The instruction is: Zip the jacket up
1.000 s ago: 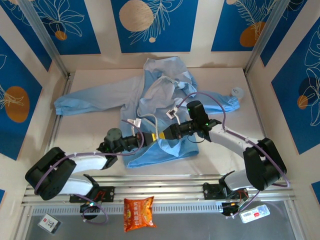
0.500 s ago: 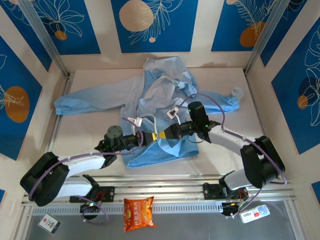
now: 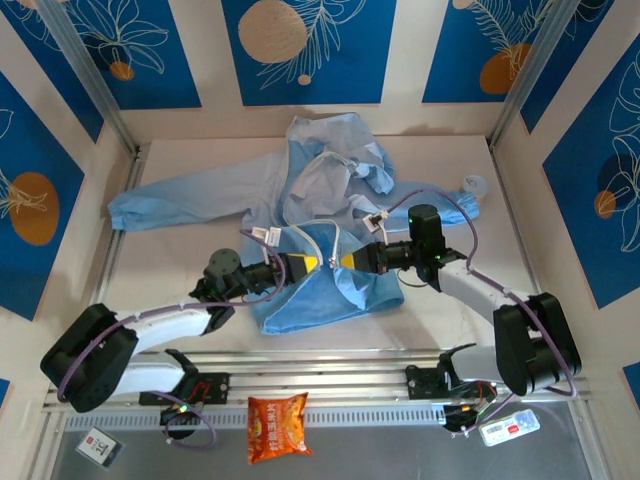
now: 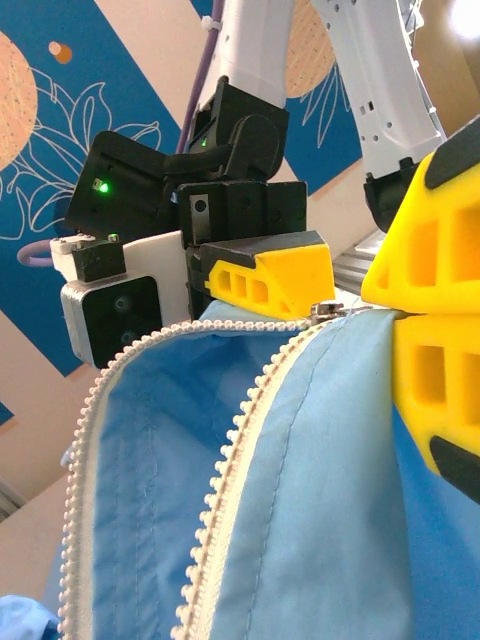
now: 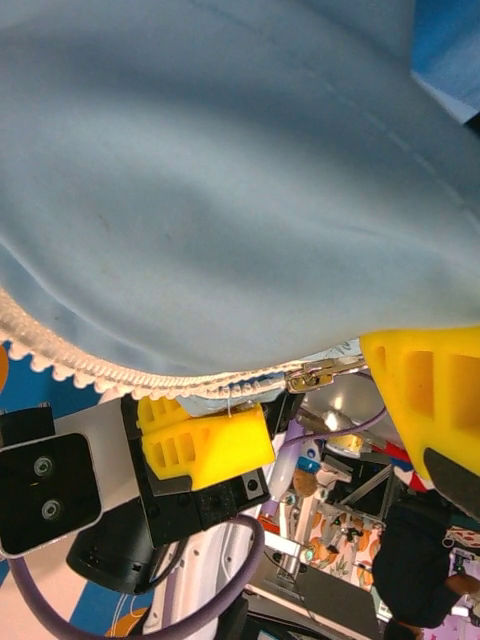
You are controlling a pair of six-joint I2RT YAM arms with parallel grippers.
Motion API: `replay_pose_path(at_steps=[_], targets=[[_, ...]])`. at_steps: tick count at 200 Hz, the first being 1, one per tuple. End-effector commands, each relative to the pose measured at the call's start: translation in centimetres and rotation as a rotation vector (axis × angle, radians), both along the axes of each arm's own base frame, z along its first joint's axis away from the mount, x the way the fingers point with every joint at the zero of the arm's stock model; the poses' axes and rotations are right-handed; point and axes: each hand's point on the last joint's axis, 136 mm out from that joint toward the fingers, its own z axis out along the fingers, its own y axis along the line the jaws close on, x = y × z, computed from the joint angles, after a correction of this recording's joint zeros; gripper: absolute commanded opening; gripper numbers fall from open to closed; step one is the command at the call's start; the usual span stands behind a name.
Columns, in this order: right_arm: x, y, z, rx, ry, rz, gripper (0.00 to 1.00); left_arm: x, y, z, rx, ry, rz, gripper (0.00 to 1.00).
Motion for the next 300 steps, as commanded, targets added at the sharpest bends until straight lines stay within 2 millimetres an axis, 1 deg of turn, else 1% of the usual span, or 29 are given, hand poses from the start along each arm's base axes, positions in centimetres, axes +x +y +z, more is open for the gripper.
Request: replay_pose_path(at_steps=[1,37,90,130,170,269,300], targets=[[-0.8,-0.5,0.9,0.033,-0.022,0.034,0.0,0.5,-0.5,3.8,-0.116,-0.09,-0.019,0.0],[-0.8,-0.5,0.8,0.031,-0.019,0.027,0.0,0.8,-0.8,4.4,-0.112,-0.108,-0.013,0.0],[-0.5,-0.5,1.2,0.032,-0.029,0.017,0.0,1.1,-0.9,4.0,-0.084,-0.093,-0.006,0.0],[-0.5,-0.4,1.2,0.03,-0.027,0.016,0.0,1.0,-1.5,4.0,-0.084,-0.079,-0.015,0.0],[-0.5,-0.3,1.4,0.028,-0.034,0.01,0.0,0.7,-2.1,3.1,-0.068,-0.064,-0.027,0.0],[-0.6,-0.2,1.2,0.021,-0.031,0.003,0.0,0.3,-2.5,2.6,-0.053,-0.056,-0.034,0.0],[-0.4,0.0,1.1,0.01,-0.034,-0.001,0.0,-0.4,-3.2,1.9,-0.021,-0.048,-0.052,0.0]])
